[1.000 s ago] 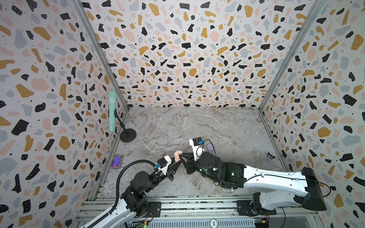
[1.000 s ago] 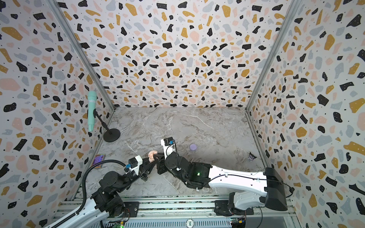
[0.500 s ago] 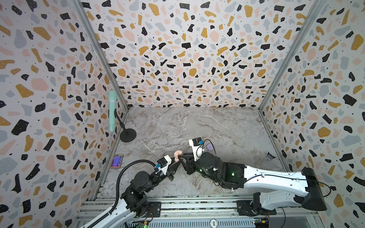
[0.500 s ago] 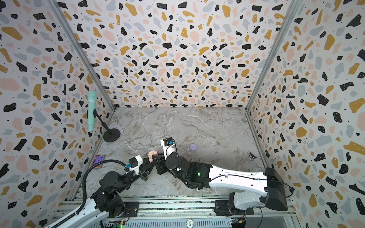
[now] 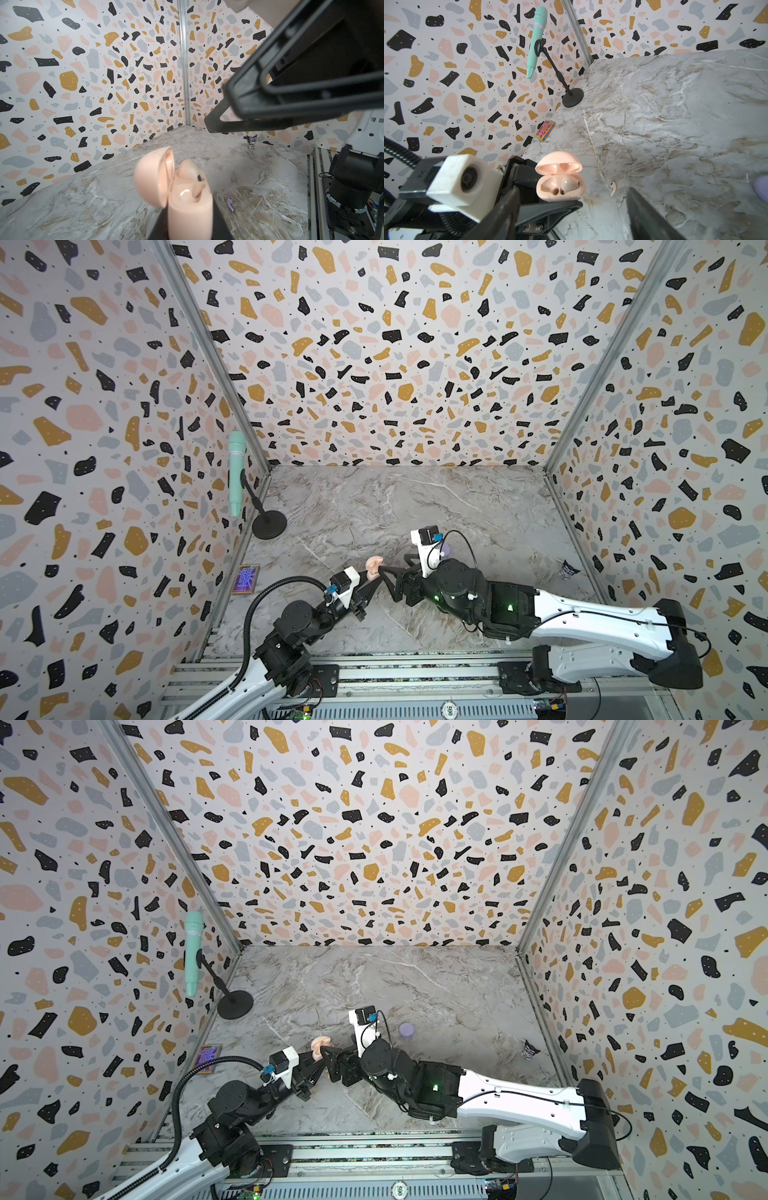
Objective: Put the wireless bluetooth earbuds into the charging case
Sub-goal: 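Open the right gripper and draw it back from the case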
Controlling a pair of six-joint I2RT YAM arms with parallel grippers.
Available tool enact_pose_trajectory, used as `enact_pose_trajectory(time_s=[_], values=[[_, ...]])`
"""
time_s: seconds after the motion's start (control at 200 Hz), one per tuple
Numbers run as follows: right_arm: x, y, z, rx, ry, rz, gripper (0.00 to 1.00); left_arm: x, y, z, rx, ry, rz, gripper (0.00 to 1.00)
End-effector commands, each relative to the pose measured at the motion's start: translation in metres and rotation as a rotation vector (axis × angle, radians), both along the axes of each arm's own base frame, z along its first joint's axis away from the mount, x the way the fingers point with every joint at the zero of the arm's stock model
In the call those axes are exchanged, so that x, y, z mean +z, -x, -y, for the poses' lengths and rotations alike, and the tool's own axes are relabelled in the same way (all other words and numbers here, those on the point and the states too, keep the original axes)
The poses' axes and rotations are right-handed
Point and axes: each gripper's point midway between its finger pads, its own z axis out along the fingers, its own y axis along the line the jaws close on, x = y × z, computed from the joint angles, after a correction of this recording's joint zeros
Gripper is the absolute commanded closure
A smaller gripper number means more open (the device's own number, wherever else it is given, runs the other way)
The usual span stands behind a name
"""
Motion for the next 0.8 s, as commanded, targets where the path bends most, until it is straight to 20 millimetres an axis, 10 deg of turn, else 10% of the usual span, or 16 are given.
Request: enact_pose_trajectory(time_s=[0.0, 0.796], values=[[0.021, -0.004, 0.021, -0.048, -0.023, 0.037, 0.01, 0.018, 0.004, -0.003, -0.002, 0.035, 0.069, 1.00], [-0.021, -0.050, 0.119, -0.259, -0.097, -0.065, 0.01, 0.033, 0.009, -0.020, 0.058, 0.039, 0.160, 1.00]])
